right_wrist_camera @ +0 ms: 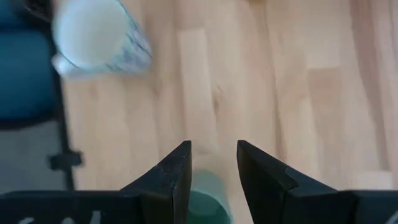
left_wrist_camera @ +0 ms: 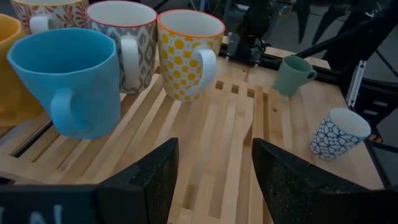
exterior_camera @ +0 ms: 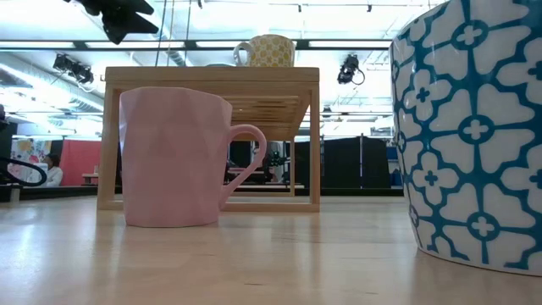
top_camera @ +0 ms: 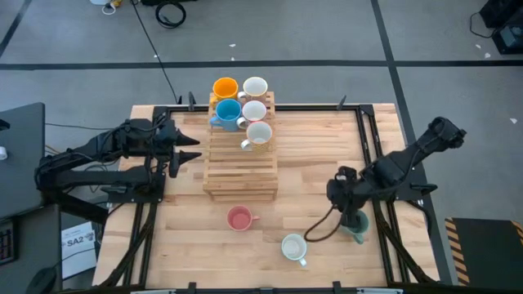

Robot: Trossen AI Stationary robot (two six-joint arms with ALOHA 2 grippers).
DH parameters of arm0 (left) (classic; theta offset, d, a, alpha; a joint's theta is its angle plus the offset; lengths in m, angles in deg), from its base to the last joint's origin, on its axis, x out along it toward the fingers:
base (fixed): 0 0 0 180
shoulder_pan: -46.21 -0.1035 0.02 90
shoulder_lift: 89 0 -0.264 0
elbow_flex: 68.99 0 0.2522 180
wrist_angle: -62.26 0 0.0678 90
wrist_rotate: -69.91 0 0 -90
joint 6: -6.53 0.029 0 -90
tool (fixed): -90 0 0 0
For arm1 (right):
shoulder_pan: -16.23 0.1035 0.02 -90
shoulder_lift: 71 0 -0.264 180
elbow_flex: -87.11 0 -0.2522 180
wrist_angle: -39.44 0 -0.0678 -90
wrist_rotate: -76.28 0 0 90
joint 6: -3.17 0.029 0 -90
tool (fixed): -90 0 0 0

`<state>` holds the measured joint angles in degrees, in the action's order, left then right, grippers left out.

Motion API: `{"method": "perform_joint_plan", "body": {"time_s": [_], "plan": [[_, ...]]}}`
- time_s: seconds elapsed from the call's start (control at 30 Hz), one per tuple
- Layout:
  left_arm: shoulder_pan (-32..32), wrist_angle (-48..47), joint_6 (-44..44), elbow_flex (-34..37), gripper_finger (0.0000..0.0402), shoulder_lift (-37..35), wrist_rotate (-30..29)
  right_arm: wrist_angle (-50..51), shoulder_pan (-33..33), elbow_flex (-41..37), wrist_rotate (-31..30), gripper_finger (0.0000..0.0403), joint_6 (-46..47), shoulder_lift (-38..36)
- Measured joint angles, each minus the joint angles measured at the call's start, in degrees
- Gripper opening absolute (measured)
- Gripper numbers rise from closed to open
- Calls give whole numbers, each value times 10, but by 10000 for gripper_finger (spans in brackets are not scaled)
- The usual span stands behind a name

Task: Place coffee mugs
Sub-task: Put the green mug on the shelf

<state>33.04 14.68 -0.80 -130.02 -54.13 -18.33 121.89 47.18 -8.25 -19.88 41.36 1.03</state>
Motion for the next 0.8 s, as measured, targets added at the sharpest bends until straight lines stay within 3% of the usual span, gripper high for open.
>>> {"method": "perform_joint_plan", "body": {"time_s": [0.2,0.6,0.8], "plan": [[0,0,0,0,210,0,-1,6,28,-63,5,134,2,0],[0,0,0,0,210,0,-2,12,29,-151,117,134,2,0],[0,0,0,0,210,0,-2,11,28,-190,123,134,2,0]]}}
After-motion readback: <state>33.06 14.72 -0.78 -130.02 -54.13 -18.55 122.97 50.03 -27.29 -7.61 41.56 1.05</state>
